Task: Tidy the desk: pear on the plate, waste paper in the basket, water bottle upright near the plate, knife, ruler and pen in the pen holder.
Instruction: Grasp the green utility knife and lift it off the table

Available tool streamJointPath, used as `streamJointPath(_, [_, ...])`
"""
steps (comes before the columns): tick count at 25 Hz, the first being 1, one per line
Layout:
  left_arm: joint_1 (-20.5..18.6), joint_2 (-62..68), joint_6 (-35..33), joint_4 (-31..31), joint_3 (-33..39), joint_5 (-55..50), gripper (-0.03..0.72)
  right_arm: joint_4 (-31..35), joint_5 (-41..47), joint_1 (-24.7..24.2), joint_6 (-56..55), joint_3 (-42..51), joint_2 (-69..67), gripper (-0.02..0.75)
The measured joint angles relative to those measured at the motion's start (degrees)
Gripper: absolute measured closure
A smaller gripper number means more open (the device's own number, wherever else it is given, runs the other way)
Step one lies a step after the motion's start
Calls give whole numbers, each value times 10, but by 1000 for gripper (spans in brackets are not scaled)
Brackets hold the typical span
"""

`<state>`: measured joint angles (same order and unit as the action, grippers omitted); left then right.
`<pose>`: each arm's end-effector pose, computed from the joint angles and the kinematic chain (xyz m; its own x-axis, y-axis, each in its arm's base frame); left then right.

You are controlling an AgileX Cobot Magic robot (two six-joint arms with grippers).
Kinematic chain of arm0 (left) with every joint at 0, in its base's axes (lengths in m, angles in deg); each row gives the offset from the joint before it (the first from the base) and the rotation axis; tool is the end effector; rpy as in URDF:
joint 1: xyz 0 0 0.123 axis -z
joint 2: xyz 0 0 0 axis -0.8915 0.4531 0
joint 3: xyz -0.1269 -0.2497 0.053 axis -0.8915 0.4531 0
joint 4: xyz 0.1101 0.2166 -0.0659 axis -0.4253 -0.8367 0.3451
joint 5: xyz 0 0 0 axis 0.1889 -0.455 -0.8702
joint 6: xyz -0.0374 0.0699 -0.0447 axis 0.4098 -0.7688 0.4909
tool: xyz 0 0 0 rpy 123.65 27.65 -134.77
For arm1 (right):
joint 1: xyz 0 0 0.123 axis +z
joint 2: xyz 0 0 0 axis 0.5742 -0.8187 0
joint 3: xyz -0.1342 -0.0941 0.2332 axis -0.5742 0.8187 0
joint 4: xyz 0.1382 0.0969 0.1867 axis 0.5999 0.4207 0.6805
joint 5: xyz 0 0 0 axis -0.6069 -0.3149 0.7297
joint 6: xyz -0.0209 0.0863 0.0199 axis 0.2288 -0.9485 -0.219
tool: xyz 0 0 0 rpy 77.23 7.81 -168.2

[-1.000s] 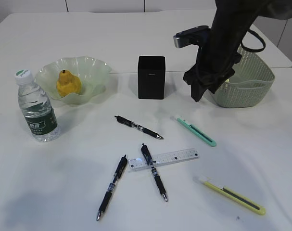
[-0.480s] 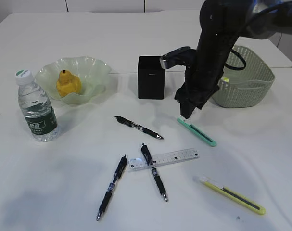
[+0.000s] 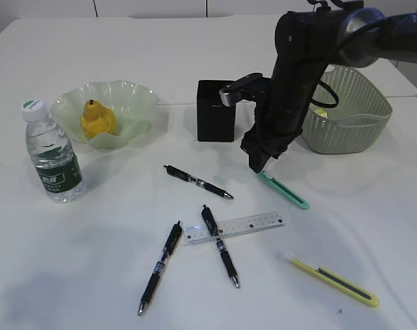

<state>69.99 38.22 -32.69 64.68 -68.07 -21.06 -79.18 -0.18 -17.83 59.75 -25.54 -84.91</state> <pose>0.0991 -0.0071 0.3216 -0.8757 0.0864 -0.4750 0.0772 0.9963 0.0390 0.4532 0.1489 0.1671 -0.7412 -0.6509 -0.1638 -0.6627 0.7485 0.0241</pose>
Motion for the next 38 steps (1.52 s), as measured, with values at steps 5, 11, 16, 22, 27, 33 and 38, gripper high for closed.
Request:
streamJointPath(5, [0,0,0,0,0,0,221,-9,-4,0,0,-2,-11,279])
streamJointPath(11, [0,0,0,0,0,0,221,-14,-4,0,1,-2,-22,279])
streamJointPath(16, [0,0,0,0,0,0,221,-14,-4,0,1,-4,-32,279])
streamJointPath(22, [0,0,0,0,0,0,221,-20,-4,0,1,-4,-34,279])
streamJointPath(27, [0,0,0,0,0,0,221,-24,-4,0,1,-4,-35,279])
streamJointPath(33, [0,0,0,0,0,0,221,-25,-4,0,1,-4,-41,279])
streamJointPath(38, [0,0,0,0,0,0,221,-25,-4,0,1,-4,-41,278])
